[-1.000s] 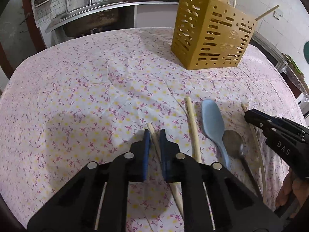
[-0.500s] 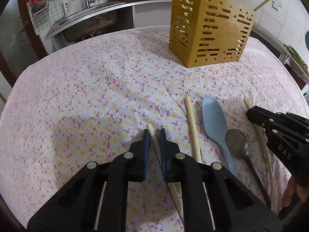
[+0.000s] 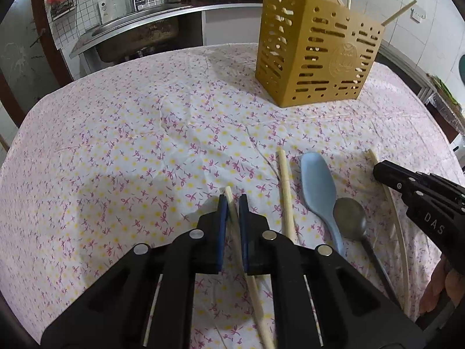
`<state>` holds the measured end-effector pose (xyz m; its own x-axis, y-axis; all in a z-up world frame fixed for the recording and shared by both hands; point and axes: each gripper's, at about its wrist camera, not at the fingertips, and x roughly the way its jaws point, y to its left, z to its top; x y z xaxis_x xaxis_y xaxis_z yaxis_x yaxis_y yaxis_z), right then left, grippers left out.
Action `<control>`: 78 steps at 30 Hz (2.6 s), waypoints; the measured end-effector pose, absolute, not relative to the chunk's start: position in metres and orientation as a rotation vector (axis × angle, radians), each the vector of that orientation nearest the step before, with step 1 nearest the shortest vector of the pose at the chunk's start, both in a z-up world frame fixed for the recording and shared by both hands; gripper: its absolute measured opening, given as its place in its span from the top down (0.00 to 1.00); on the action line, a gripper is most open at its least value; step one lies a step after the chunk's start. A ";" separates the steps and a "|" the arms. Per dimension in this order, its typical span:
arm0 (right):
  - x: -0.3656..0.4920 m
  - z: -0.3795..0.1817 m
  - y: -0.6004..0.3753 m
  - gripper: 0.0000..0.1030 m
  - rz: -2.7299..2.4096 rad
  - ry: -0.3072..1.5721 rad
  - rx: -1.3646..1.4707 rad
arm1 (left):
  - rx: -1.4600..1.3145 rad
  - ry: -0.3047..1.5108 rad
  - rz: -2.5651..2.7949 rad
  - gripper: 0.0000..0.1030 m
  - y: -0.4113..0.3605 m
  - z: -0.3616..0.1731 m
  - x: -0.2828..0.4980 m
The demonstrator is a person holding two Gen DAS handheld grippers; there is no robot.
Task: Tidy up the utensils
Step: 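Lift both chopsticks upright and carry them toward the yellow holder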
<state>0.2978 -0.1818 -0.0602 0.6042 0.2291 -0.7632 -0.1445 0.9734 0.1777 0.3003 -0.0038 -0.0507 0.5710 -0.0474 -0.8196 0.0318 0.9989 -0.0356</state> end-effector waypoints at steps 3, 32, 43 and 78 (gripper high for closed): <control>0.295 -0.055 -0.184 0.94 0.220 0.878 0.113 | -0.019 0.943 -0.052 0.96 -0.002 -0.044 0.297; 0.273 -0.005 -0.213 0.94 0.259 0.691 0.176 | -0.127 0.798 -0.134 0.96 0.008 0.015 0.274; 0.257 0.023 -0.238 0.95 0.251 0.583 0.189 | -0.110 0.694 -0.158 0.96 -0.003 0.058 0.264; 0.259 0.019 -0.232 0.95 0.246 0.591 0.172 | -0.122 0.699 -0.151 0.96 0.002 0.054 0.267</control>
<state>0.2589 -0.2316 0.0187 0.8024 0.2775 -0.5283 -0.1792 0.9565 0.2302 0.2673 0.0024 0.0545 0.7551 -0.1792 -0.6307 0.0973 0.9819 -0.1625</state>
